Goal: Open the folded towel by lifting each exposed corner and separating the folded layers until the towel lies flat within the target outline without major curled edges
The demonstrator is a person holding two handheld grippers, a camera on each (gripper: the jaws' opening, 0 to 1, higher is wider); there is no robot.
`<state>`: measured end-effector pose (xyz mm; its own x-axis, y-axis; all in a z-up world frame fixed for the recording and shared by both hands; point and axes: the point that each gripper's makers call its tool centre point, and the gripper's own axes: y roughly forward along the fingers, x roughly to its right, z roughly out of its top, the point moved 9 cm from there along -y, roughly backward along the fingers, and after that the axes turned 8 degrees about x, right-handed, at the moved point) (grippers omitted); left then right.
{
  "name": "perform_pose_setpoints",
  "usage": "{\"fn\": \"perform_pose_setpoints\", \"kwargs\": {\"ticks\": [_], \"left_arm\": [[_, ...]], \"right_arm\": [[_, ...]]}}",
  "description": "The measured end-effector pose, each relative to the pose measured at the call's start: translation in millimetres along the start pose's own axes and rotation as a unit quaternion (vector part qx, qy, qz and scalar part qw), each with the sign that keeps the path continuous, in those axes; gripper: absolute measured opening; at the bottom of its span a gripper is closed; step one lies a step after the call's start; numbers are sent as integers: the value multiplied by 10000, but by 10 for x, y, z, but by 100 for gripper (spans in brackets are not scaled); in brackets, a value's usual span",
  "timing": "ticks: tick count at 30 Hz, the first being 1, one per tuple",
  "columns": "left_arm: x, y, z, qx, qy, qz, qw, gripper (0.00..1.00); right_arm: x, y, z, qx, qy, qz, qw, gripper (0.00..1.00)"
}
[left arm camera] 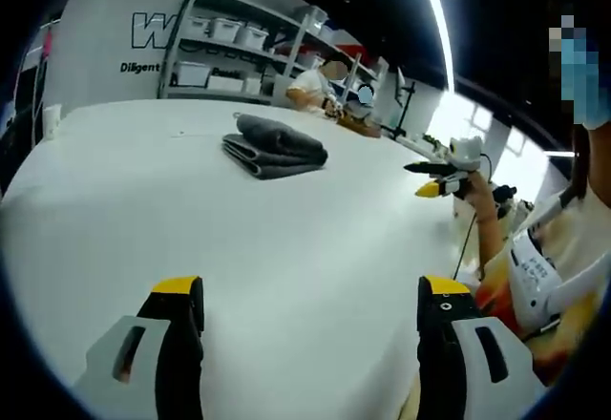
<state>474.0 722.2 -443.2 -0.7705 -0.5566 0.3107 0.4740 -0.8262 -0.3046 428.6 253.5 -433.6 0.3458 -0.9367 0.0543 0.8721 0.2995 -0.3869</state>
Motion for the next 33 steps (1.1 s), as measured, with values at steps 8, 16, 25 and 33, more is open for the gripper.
{"fn": "perform_pose_setpoints", "kwargs": {"ticks": [8,16,25,33], "left_arm": [[-18,23,84,222,-11,116,9997,90],[21,160,260,530,-54,22,9986,90],[-147,560,604,710,521,23,9961,93],[-141,994,859,619,605,-520,9949,86]], "right_arm": [[39,17,-50,-114,-23,-13,9999,99],[-52,32,-19,-237,-344,145,9990,99],[-117,71,-36,-246,-414,410,9980,99],[-115,66,-33,-154,-367,436,9983,99]]}}
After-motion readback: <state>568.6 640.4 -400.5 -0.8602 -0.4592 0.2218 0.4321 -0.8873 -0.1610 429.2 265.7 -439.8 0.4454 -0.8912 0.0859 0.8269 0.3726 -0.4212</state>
